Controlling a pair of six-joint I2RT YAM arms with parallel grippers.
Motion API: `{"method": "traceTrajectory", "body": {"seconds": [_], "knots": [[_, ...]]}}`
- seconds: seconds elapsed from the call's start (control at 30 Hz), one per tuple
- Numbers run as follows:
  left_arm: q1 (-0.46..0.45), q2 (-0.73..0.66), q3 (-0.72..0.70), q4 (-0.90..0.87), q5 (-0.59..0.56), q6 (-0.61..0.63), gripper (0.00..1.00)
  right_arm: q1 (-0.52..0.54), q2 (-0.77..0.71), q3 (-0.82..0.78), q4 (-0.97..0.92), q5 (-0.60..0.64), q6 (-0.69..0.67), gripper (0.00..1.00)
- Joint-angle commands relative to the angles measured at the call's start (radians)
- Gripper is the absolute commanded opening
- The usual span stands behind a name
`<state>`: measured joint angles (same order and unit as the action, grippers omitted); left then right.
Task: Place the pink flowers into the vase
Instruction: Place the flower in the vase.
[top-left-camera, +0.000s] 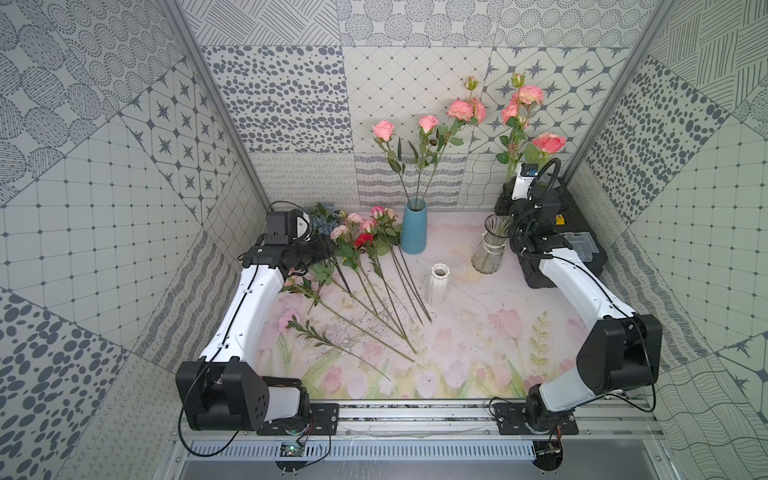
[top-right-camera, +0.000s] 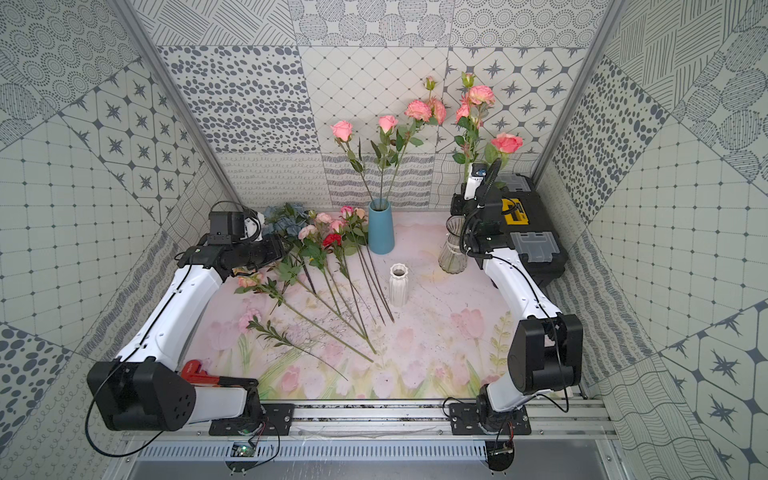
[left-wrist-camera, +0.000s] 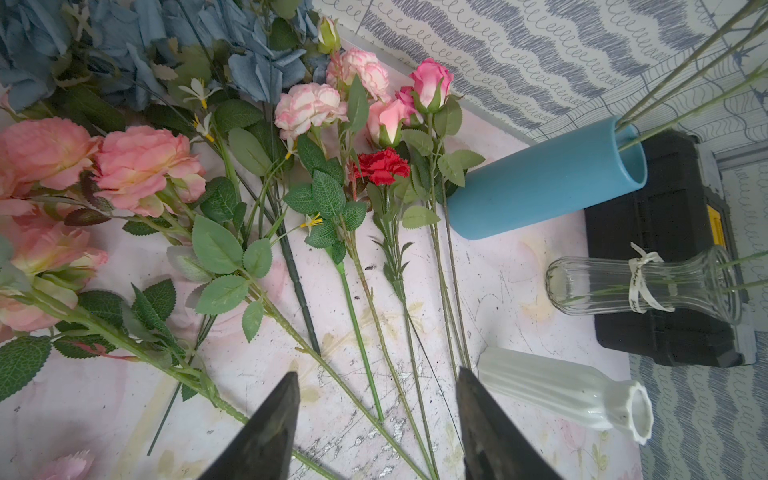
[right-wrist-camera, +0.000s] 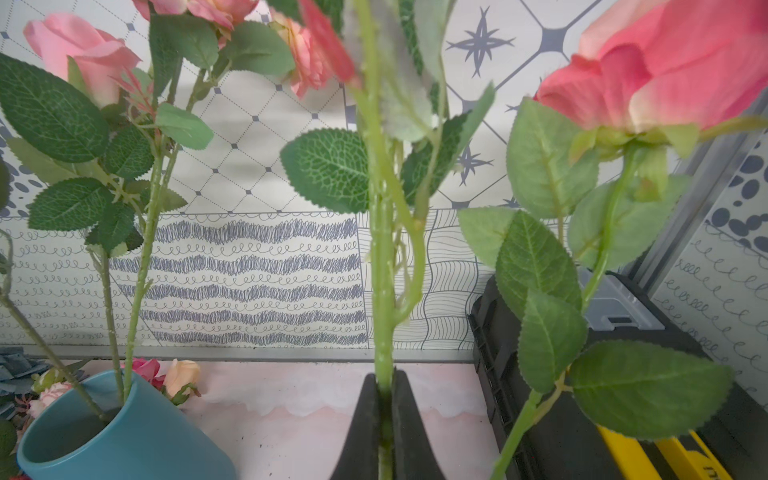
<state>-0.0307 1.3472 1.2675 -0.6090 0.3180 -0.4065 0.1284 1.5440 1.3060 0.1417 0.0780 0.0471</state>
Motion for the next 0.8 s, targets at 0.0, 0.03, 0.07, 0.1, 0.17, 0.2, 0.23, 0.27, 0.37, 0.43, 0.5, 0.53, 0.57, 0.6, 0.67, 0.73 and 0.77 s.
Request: {"method": "traceTrajectory", "body": {"seconds": [0.0, 0.03, 0.07, 0.1, 0.17, 0.2, 0.23, 0.27, 0.37, 0.43, 0.5, 0.53, 0.57, 0.6, 0.67, 0.73, 0.77], "knots": [[0.005, 0.000, -0.004, 0.017, 0.020, 0.000, 0.60, -0.004, -0.009, -0.037, -0.014, -0.004, 0.047, 0.00], [0.005, 0.003, -0.003, 0.016, 0.022, -0.002, 0.61, -0.005, -0.010, -0.046, -0.024, -0.006, 0.056, 0.00], [0.006, 0.004, -0.001, 0.014, 0.022, -0.005, 0.61, -0.004, -0.010, -0.051, -0.035, -0.007, 0.068, 0.00], [0.006, 0.004, 0.001, 0.012, 0.023, -0.005, 0.61, -0.004, -0.010, -0.060, -0.044, -0.013, 0.080, 0.00], [0.006, -0.001, 0.001, 0.011, 0.022, -0.005, 0.61, -0.004, -0.009, -0.078, -0.056, -0.021, 0.102, 0.00], [0.006, -0.005, 0.001, 0.011, 0.019, -0.005, 0.61, -0.004, -0.010, -0.086, -0.058, -0.023, 0.108, 0.00], [0.006, -0.007, 0.001, 0.011, 0.017, -0.005, 0.61, -0.004, -0.009, -0.095, -0.060, -0.022, 0.115, 0.00], [0.007, -0.009, 0.001, 0.011, 0.018, -0.005, 0.61, -0.004, -0.008, -0.100, -0.065, -0.025, 0.120, 0.00], [0.006, -0.013, 0.001, 0.011, 0.016, -0.005, 0.62, -0.004, -0.004, -0.108, -0.084, -0.027, 0.126, 0.00], [0.006, -0.017, 0.001, 0.011, 0.016, -0.006, 0.62, -0.004, -0.004, -0.110, -0.096, -0.023, 0.132, 0.00], [0.006, -0.016, 0.002, 0.009, 0.016, -0.008, 0.62, -0.004, -0.005, -0.112, -0.109, -0.022, 0.138, 0.00], [0.007, -0.016, 0.001, 0.007, 0.015, -0.008, 0.64, -0.004, -0.007, -0.115, -0.114, -0.020, 0.143, 0.00], [0.008, -0.016, 0.003, 0.007, 0.015, -0.009, 0.65, -0.004, -0.007, -0.119, -0.117, -0.016, 0.150, 0.00], [0.007, -0.017, 0.001, 0.008, 0.015, -0.009, 0.66, -0.004, -0.011, -0.128, -0.119, -0.008, 0.159, 0.02], [0.007, -0.020, 0.001, 0.008, 0.012, -0.011, 0.67, -0.004, -0.016, -0.146, -0.116, 0.000, 0.178, 0.07], [0.009, -0.020, 0.000, 0.008, 0.011, -0.011, 0.68, -0.004, -0.018, -0.160, -0.114, -0.007, 0.198, 0.10], [0.008, -0.020, 0.000, 0.009, 0.010, -0.011, 0.68, -0.004, -0.020, -0.167, -0.112, -0.013, 0.203, 0.10]]}}
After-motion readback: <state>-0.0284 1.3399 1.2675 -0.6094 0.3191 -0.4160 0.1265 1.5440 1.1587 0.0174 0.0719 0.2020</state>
